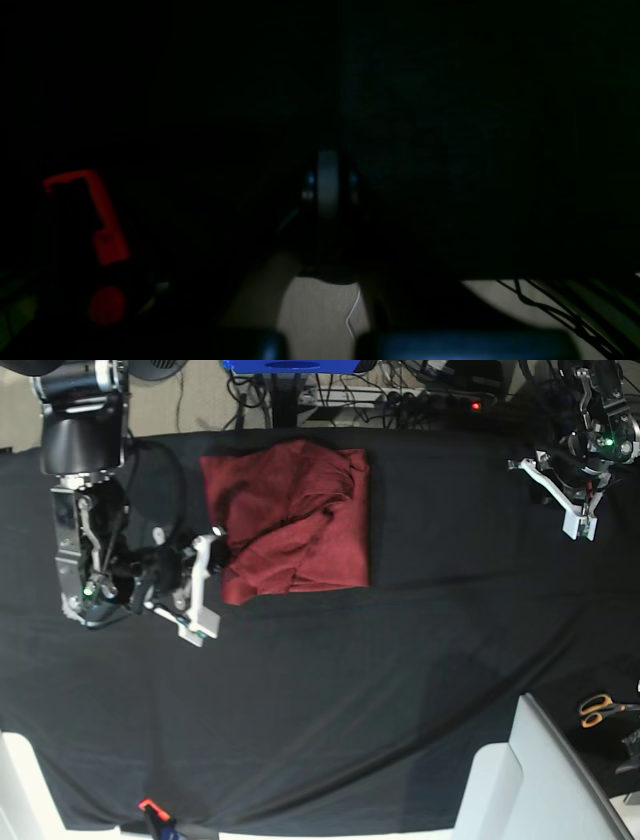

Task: Fold the T-shirt properly
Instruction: 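Grasp the folded shirt edge again with the right gripper, then fold the grasped edge over the shirt with the right gripper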

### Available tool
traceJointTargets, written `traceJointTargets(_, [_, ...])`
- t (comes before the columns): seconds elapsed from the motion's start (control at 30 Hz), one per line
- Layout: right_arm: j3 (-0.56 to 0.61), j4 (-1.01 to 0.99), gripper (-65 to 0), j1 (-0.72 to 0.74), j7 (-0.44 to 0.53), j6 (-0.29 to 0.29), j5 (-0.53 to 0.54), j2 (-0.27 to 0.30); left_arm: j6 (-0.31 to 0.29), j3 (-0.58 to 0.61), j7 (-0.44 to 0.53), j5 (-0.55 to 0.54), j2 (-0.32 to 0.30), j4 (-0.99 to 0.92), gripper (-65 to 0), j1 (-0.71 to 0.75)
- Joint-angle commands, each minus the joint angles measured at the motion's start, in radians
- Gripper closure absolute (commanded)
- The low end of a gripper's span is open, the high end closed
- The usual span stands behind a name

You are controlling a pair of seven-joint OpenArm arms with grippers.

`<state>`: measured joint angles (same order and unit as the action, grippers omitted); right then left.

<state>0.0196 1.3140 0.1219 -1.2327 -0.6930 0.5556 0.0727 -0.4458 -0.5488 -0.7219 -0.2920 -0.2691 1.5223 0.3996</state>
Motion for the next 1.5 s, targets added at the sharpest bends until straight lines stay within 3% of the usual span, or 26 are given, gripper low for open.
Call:
traceJointTargets(0.0, [-0.002, 0.012, -0.6, 0.022, 0.012, -0.005, 0.021, -0.003, 0.0, -0.006, 0.012, -0.009, -0.011, 0.019, 0.0, 0.003])
traceJointTargets(0.33, [0.009, 0.012, -0.6, 0.022, 0.006, -0.005, 0.021, -0.069, 0.0, -0.007, 0.012, -0.009, -0.011, 0.014, 0.0, 0.003])
traceJointTargets(0.57, [0.066, 0.014, -0.6, 0.022, 0.009, -0.005, 0.022, -0.073, 0.0, -0.009, 0.012, -0.009, -0.012, 0.013, 0.0, 0.006])
traceJointTargets(0.67, [0.067, 0.014, -0.6, 0.023, 0.012, 0.043, 0.024, -0.1, 0.0, -0.011, 0.014, -0.009, -0.014, 0.011, 0.0, 0.006])
traceJointTargets(0.8, [0.075, 0.012, -0.5, 0.042, 0.014, 0.048, 0.021, -0.129, 0.0, -0.007, 0.014, -0.009, -0.012, 0.016, 0.0, 0.005])
traceJointTargets(0.97, [0.168, 0.012, -0.5, 0.071, 0.049, 0.054, 0.021, -0.135, 0.0, -0.011, 0.014, -0.009, -0.012, 0.016, 0.0, 0.008])
traceJointTargets(1.13, [0.268, 0.012, -0.5, 0.074, 0.078, 0.138, 0.025, -0.164, 0.0, -0.011, 0.014, -0.009, -0.014, 0.011, 0.0, 0.008])
traceJointTargets(1.23, [0.313, 0.058, -0.5, 0.074, 0.058, 0.151, 0.028, -0.165, 0.0, -0.011, 0.014, -0.009, -0.014, 0.011, 0.0, 0.008])
traceJointTargets(1.33, [0.276, 0.209, -0.5, 0.055, 0.009, 0.151, 0.021, -0.147, 0.0, -0.011, 0.014, -0.009, -0.015, 0.011, 0.0, 0.008])
traceJointTargets(1.47, [0.064, 0.261, -0.5, 0.045, -0.028, 0.151, 0.021, -0.1, 0.0, -0.011, 0.014, -0.009, -0.017, 0.011, 0.0, 0.008])
